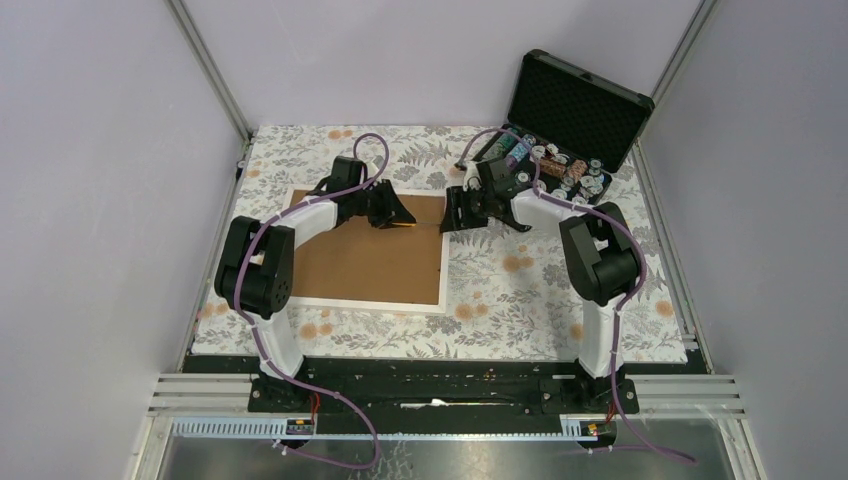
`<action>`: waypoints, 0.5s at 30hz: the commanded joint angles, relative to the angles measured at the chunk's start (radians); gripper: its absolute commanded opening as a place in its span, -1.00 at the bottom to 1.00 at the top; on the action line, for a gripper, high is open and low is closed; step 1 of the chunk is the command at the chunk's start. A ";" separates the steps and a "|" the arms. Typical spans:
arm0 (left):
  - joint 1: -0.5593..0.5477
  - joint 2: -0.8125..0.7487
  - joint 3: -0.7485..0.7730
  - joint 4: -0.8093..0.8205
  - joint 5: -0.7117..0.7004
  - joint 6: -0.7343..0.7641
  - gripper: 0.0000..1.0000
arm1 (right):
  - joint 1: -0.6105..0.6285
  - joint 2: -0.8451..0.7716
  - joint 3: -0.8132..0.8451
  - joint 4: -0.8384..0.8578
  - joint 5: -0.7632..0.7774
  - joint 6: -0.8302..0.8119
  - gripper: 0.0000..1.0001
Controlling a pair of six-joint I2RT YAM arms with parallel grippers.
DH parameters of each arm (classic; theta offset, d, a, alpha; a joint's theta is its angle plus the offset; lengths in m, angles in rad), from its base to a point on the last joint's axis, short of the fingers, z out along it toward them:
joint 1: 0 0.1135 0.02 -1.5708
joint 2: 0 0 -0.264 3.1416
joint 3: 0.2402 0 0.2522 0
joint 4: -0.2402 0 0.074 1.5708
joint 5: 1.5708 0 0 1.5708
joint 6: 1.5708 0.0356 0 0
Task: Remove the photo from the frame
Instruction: Release the photo frame item from the photo frame.
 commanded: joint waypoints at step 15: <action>-0.010 -0.001 0.068 0.005 0.064 0.045 -1.00 | -0.042 0.189 0.210 0.036 0.065 0.139 -0.14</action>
